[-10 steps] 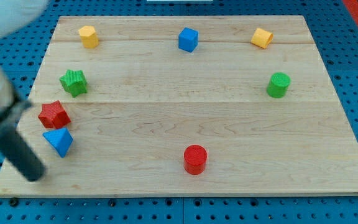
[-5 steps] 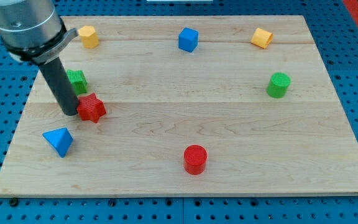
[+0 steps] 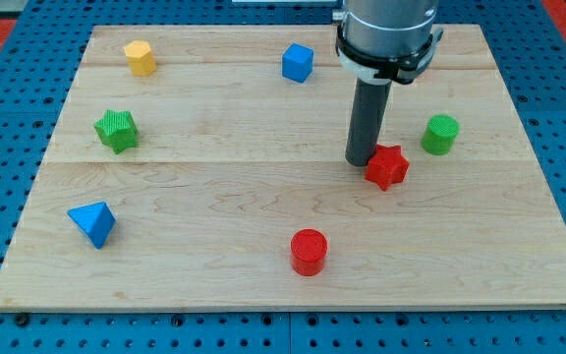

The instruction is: Push the red star vertically below the green circle

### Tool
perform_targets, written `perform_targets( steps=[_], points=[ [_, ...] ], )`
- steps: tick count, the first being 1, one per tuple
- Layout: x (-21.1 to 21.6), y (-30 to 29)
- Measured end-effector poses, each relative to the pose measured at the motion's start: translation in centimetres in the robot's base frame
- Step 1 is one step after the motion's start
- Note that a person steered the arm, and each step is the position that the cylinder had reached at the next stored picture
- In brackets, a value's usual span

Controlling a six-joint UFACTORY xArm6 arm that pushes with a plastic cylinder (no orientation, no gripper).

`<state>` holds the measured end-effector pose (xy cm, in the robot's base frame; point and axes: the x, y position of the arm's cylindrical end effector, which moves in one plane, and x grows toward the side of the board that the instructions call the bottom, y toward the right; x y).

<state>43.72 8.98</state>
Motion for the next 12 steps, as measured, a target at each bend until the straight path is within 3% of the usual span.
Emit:
perform_targets(
  steps=[2,5,8,9,11,12],
  points=[
    [4.3,5.1],
    [3.5,12.8],
    [7.8,13.1],
    [7.8,17.7],
    [11.3,17.5],
    [11.4,11.3]
  ],
)
